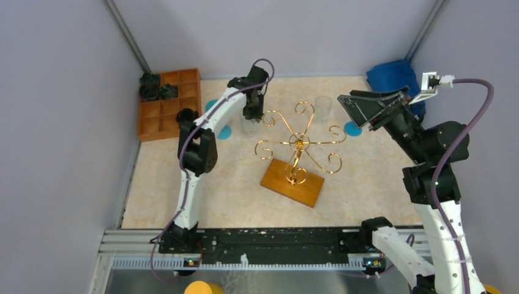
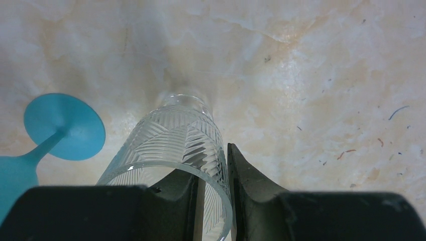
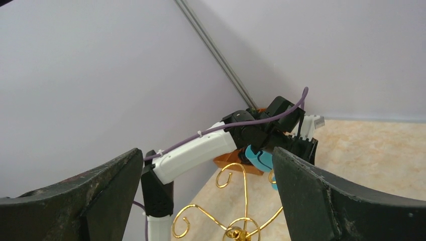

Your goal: Take the wine glass off the wine glass rack

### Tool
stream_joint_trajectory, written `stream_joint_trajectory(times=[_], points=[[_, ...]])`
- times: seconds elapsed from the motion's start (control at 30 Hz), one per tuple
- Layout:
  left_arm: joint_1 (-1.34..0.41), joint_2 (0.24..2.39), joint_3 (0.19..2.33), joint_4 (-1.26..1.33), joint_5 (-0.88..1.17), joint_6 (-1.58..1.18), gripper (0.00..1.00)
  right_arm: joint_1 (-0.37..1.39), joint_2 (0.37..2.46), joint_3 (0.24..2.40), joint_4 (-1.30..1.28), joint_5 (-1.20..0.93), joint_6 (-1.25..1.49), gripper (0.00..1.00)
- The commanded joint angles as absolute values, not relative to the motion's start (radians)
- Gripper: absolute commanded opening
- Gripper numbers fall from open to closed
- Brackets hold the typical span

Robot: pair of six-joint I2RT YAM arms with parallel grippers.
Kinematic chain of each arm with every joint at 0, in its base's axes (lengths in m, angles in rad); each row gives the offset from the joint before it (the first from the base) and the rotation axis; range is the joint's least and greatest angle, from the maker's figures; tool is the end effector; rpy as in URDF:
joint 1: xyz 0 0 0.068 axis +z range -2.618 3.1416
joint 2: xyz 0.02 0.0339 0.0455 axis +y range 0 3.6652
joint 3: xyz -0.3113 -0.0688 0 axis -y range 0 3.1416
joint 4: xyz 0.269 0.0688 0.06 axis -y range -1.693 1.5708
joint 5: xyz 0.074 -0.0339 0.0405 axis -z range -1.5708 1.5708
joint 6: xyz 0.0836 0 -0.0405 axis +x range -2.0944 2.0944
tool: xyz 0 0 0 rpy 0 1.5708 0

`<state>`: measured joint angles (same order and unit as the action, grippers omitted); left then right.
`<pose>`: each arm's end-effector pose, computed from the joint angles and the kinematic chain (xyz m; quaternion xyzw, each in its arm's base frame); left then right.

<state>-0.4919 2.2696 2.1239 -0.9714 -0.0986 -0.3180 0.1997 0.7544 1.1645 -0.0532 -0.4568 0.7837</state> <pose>0.5010 -0.2591 0.2309 0.0735 0.9705 -0.0444 0.2254 0.1452 0.0670 0.5410 -0.0182 0.5856 0.4916 0.6443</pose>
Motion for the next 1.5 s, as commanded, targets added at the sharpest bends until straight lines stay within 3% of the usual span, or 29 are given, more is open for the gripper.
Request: stream_joint_trajectory(times=[0.0,0.43,0.7,0.87,1.47], points=[[-0.490,2.277,2.108,-0.911,-0.164,-0.351,0.00,0.195,0.741,1.160,-0.033,-0.445,0.765,0.99],[-0.490,2.278,2.034,-0.855,-0.191,-0.386,0.02,0.194,0.738,1.140,-0.018,-0.456,0.772,0.99],[-0.490,2.225,2.040,-0.862,-0.195,-0.386,0.41,0.194,0.738,1.124,-0.016,-0.470,0.770,0.99],[-0.490,2.192,2.071,-0.879,-0.214,-0.374,0.51,0.195,0.735,1.112,-0.008,-0.472,0.773,0.99],[-0.521,1.936,2.159,-0.884,-0.211,-0.360,0.55,0.194,0.764,1.119,-0.078,-0.420,0.740,0.99]])
